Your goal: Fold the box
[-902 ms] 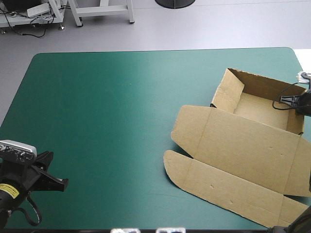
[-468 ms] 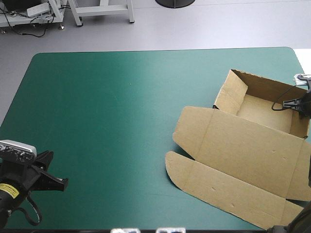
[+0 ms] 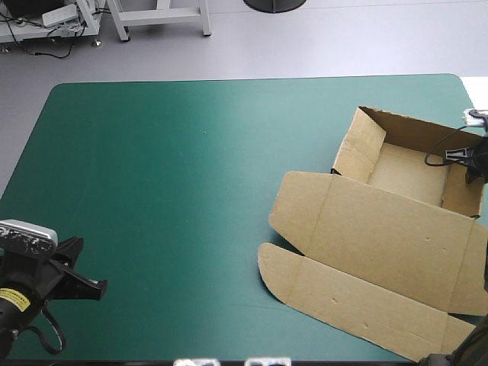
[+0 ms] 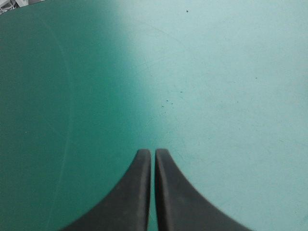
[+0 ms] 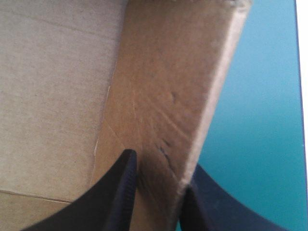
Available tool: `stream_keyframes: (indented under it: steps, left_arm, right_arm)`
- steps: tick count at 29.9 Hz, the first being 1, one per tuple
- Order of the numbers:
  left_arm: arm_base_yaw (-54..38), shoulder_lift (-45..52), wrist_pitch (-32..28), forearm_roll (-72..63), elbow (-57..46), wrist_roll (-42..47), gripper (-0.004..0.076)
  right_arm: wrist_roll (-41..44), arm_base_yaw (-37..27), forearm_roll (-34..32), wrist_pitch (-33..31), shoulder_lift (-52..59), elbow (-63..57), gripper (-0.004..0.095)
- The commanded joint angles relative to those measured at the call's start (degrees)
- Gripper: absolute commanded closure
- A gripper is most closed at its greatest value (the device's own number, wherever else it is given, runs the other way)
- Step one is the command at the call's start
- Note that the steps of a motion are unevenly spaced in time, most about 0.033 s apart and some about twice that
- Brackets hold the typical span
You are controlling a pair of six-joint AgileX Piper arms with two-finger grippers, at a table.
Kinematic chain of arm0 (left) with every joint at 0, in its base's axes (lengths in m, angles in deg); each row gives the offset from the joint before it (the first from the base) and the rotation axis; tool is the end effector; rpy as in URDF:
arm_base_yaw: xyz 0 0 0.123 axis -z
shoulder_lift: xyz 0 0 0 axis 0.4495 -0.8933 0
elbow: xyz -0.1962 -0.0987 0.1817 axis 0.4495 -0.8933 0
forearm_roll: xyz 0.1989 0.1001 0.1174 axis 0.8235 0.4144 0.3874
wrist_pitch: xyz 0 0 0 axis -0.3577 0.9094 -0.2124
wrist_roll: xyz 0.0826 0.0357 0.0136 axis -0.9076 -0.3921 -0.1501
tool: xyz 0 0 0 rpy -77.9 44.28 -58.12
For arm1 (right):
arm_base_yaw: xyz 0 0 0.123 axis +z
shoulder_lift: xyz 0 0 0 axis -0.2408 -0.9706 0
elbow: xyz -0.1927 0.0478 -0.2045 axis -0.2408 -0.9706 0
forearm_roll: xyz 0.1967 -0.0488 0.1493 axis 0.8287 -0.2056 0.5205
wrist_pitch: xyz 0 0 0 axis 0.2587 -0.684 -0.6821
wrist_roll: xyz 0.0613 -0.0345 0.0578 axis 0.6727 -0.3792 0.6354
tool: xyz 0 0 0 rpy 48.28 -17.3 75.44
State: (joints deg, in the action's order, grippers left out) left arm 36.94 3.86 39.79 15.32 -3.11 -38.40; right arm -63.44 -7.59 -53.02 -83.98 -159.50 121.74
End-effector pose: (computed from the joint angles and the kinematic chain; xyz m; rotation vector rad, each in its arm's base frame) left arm 0.0673 -0.0095 0.3632 0.2969 2.0862 -0.0049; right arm 0.3617 -0.1427 0.2899 0.2195 2.8882 -0.1094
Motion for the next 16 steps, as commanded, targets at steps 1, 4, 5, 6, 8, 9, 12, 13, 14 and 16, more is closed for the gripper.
stream_keyframes:
  steps: [1, 4, 5, 6, 8, 9, 12, 13, 14, 16]
  left_arm:
    - [0.2, -0.5, -3.2, 0.3, 1.3, -0.1, 0.0717]
    - [0.2, -0.5, -3.0, 0.3, 1.3, -0.1, 0.0718]
    - [0.2, -0.5, -2.8, 0.4, 1.3, -0.1, 0.0718]
    - [0.2, -0.5, -2.7, 0.4, 1.3, -0.1, 0.0718]
    - [0.2, -0.5, -2.6, 0.4, 1.3, -0.2, 0.0718]
    - [0.2, -0.5, -2.5, 0.4, 1.3, -0.2, 0.0718]
    - [0.2, -0.5, -2.5, 0.7, 1.3, -0.2, 0.0718]
    - [0.2, -0.5, -2.5, 0.8, 1.3, -0.2, 0.072]
    - [0.2, -0.5, -2.5, 1.0, 1.3, -0.2, 0.0724]
    - [0.2, -0.5, -2.5, 1.2, 1.3, -0.2, 0.0729]
  right_arm:
    - [0.0, -0.5, 2.4, -1.0, 2.7, 1.9, 0.0642]
    - [1.1, -0.5, 2.2, -1.4, 2.7, 1.9, 0.0638]
    - [1.3, -0.5, 2.1, -1.8, 2.7, 2.3, 0.0638]
    - [1.3, -0.5, 2.1, -1.9, 2.7, 2.4, 0.0638]
    - [1.9, -0.5, 2.1, -2.5, 2.7, 3.1, 0.0638]
    - [2.2, -0.5, 2.1, -2.6, 2.7, 3.4, 0.0638]
    - [2.3, -0.5, 2.2, -2.6, 2.9, 5.4, 0.0638]
    - [2.4, -0.5, 2.2, -2.6, 3.1, 6.1, 0.0638]
    - [2.4, -0.5, 2.2, -2.6, 3.3, 6.9, 0.0638]
    - [2.6, -0.5, 2.2, -2.6, 3.9, 8.5, 0.0638]
